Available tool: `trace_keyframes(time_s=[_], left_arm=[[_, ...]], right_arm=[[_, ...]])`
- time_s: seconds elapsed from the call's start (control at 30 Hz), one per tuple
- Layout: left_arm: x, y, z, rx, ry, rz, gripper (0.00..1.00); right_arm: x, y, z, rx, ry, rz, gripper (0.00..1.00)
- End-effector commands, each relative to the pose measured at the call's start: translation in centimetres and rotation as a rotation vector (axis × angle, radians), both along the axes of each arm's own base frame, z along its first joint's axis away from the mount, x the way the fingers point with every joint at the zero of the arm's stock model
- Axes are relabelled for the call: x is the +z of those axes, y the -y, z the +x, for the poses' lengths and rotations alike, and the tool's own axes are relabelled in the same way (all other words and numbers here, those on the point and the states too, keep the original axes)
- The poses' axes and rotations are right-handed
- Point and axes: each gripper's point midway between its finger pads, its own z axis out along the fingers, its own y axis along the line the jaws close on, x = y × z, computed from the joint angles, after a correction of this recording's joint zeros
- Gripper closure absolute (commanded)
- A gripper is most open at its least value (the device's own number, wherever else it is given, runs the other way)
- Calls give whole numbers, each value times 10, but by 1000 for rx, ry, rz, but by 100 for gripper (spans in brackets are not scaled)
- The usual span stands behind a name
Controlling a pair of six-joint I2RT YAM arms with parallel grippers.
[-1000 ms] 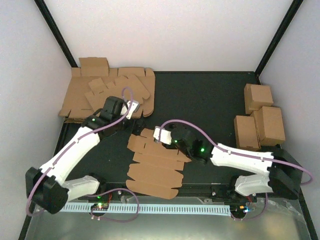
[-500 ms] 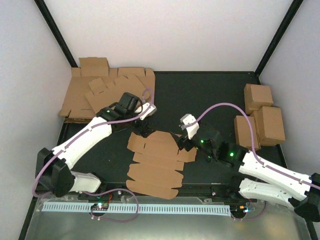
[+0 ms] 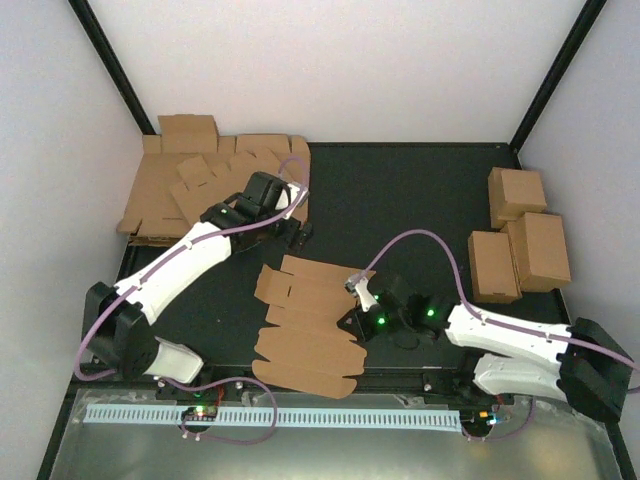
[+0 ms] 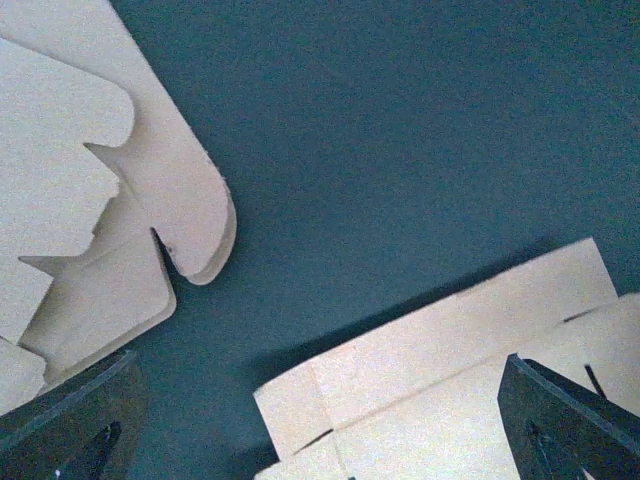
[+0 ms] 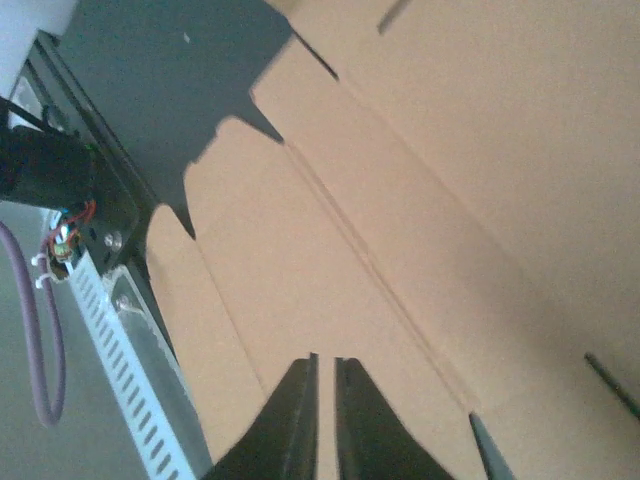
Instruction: Fold the paper box
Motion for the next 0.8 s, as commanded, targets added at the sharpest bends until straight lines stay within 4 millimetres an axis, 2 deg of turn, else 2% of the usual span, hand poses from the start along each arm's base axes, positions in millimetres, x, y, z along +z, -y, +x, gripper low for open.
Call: trace_keyframes(time_s=[0.0, 0.13, 0.27, 0.33, 0.57, 0.77], left_arm=[[14, -2, 10, 63, 37, -67, 1], [-2, 10, 7, 1, -25, -77, 1], [-16, 39, 2, -110, -100, -158, 1], [-27, 48, 6, -126, -120, -154, 2], [-65, 53, 17, -115, -190, -75, 3], [-82, 59, 25, -128, -220, -44, 3]], right_arm=[[-10, -7, -9, 15, -82, 42, 94], [-29, -8, -14, 37, -121, 2, 98], [-44, -10, -14, 41, -145, -30, 98], [-52, -9, -11, 29, -147, -61, 98], [-76, 0, -5, -6, -141, -150, 98], [-89, 8, -1, -19, -135, -205, 98]])
